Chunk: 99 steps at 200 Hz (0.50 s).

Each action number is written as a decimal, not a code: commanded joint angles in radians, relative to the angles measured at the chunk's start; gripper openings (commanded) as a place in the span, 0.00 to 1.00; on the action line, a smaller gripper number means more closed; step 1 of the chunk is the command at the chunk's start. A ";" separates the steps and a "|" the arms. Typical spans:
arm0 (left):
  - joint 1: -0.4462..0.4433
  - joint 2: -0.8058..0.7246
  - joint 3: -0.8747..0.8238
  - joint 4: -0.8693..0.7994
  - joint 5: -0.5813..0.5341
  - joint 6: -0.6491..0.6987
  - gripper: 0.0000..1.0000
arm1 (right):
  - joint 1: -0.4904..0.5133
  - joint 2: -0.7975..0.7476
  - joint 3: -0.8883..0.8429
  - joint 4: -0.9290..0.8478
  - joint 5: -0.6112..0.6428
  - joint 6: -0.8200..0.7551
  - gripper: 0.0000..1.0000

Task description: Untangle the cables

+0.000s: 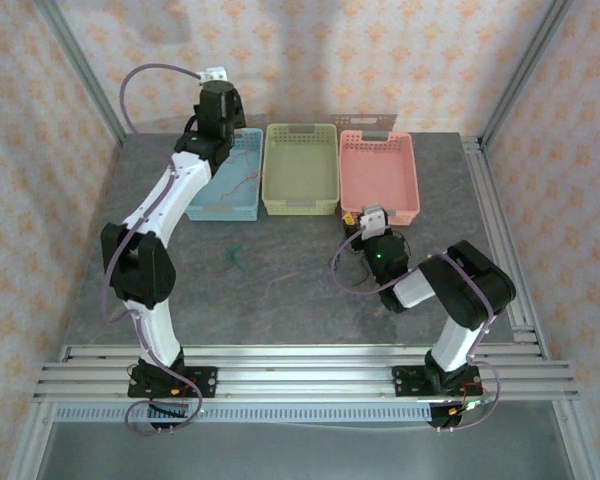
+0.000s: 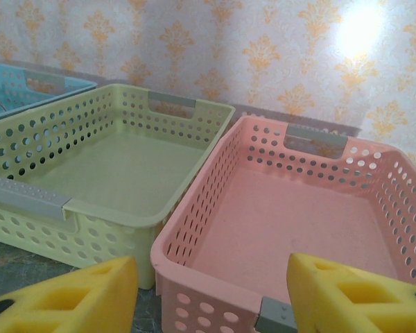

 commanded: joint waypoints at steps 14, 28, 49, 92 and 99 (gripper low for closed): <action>0.014 0.084 0.003 -0.030 -0.014 -0.021 0.00 | -0.003 0.018 0.022 0.028 -0.014 0.016 0.59; 0.021 0.103 -0.019 -0.027 -0.030 -0.048 0.00 | -0.003 0.021 0.022 0.027 -0.022 0.016 0.58; 0.028 0.100 -0.068 0.020 -0.015 -0.060 0.00 | -0.003 0.022 0.020 0.027 -0.028 0.017 0.59; 0.037 0.085 -0.097 -0.045 0.000 -0.121 0.34 | -0.003 0.027 0.026 0.027 -0.037 0.017 0.58; 0.038 0.068 -0.115 -0.050 -0.001 -0.147 0.51 | -0.003 0.027 0.027 0.027 -0.041 0.017 0.59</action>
